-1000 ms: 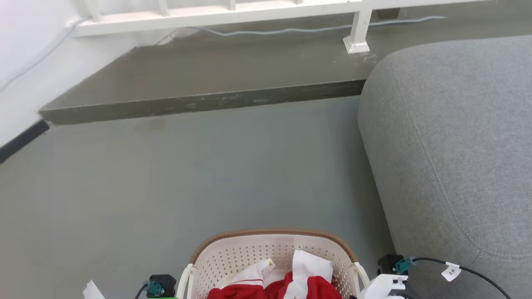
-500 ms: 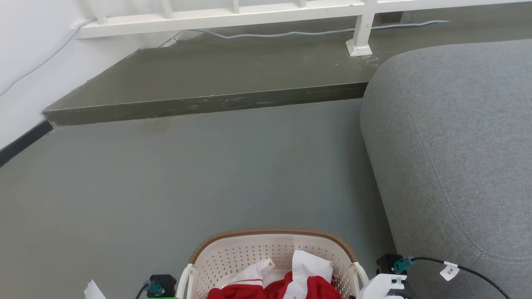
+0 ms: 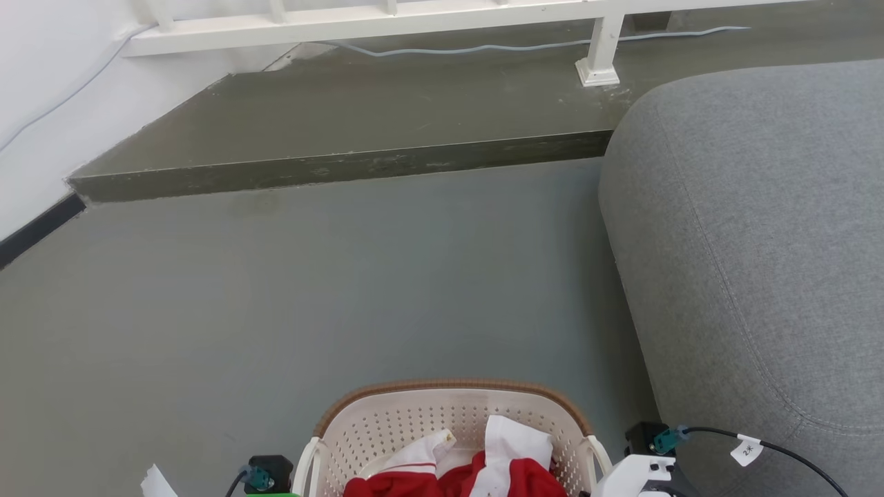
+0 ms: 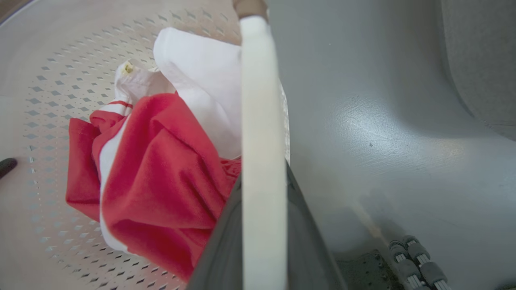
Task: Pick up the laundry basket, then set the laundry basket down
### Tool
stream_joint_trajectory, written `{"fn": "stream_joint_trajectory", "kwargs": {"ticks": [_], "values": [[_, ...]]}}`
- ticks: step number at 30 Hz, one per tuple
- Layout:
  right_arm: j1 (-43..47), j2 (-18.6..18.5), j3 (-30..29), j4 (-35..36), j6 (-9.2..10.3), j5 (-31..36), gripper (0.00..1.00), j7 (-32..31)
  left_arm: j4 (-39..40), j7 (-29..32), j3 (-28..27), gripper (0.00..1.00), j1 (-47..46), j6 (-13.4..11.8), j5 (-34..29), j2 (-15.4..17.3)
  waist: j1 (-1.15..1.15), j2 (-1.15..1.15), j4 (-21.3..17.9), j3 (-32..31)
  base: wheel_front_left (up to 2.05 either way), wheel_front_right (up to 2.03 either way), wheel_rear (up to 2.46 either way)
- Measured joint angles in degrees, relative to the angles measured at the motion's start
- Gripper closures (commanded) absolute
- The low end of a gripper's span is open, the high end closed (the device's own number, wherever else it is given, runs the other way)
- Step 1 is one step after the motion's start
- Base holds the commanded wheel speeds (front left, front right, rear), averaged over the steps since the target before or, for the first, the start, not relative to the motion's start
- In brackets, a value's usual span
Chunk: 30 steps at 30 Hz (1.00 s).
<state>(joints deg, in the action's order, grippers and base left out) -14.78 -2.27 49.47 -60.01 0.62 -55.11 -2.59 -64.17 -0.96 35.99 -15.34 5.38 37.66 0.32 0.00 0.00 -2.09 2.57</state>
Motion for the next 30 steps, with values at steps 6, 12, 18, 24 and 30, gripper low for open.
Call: {"fn": "stream_joint_trajectory", "kwargs": {"ticks": [6, 12, 18, 24, 30], "values": [[-0.02, -0.02, 0.67, 0.03, 0.48, -0.54, 1.00, 0.01, 0.15, 0.00, 0.60, 1.00, 0.00, -0.36, 0.51, 0.08, 0.00, 0.00, 0.00, 0.14, 0.00, 0.00, 0.00], [-0.02, -0.05, 1.12, 0.03, 0.51, -0.98, 1.00, 0.02, 0.23, 0.00, 1.04, 1.00, 0.02, -0.52, 0.74, 0.18, 0.00, 0.00, -0.03, 0.19, 0.00, 0.00, 0.00], [-0.02, -0.07, 1.67, 0.03, 0.56, -1.45, 1.00, 0.10, 0.27, 0.00, 1.27, 1.00, 0.04, -0.91, 1.02, 0.21, 0.00, 0.00, -0.09, 0.27, 0.00, 0.00, 0.00], [-0.05, -0.10, 2.30, 0.03, 0.96, -1.93, 1.00, 0.35, 0.29, -0.01, 1.58, 1.00, 0.08, -0.94, 1.43, 0.26, 0.00, 0.00, -0.25, 0.45, 0.00, 0.00, 0.00], [-0.71, -0.11, 2.80, 0.11, 1.08, -2.02, 1.00, 0.36, 0.47, -0.02, 1.68, 1.00, 0.08, -1.40, 1.68, 0.31, 0.00, 0.00, -0.45, 1.38, 0.00, 0.00, 0.00]]}}
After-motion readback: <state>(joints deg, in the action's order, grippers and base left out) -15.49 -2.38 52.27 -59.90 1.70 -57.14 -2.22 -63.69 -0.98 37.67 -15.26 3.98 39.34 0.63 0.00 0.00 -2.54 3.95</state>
